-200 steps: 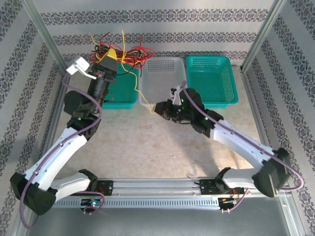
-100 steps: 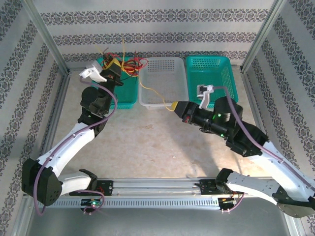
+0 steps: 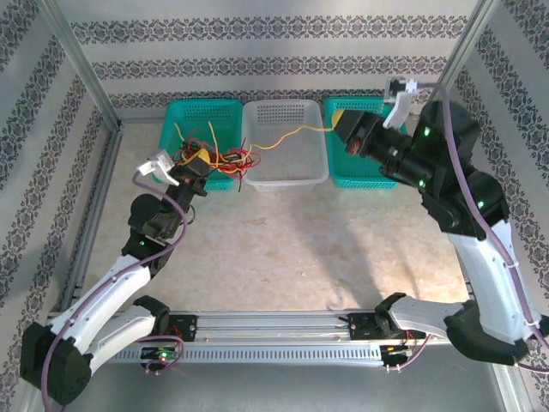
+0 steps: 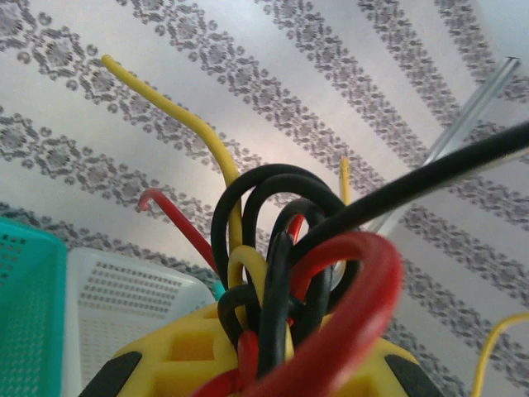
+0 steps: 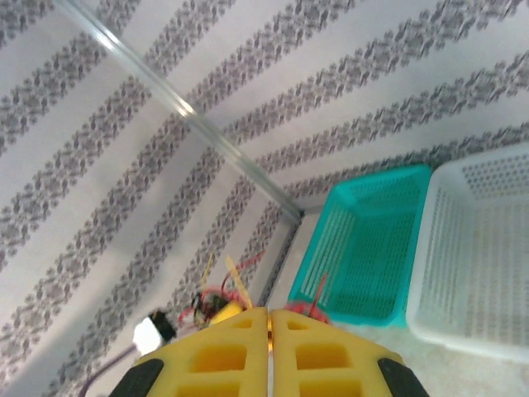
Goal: Untangle the cables
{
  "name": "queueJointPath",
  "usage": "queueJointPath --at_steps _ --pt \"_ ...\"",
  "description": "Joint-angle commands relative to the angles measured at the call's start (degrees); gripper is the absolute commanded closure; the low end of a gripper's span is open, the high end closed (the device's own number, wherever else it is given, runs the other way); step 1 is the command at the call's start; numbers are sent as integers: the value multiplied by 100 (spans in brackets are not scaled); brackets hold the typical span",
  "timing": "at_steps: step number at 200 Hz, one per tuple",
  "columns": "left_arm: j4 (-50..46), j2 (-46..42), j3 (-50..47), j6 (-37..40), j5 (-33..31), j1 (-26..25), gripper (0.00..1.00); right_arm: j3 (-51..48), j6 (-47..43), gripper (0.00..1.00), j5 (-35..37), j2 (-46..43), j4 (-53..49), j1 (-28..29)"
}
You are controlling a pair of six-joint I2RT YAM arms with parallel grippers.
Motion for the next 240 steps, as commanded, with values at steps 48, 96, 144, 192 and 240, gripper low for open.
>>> queueJointPath --at_steps 48,96,144,192,240 --pt "32 -591 -802 -980 1926 145 100 2372 -86 100 -883 1660 -224 -1030" --pt "1709 -783 -1866 -1897 1900 152 100 3594 -11 100 -704 2914 -751 -1576" --pt "2102 -705 -1575 -2573 3116 154 100 2927 -93 100 -423 3025 -612 -1804" --pt "2646 -991 -1250 -3477 3331 151 100 2368 -147 100 -595 3005 -448 -2029" --pt "2686 -1093 -544 -3780 3020 153 100 357 -61 100 -714 2225 478 -2123"
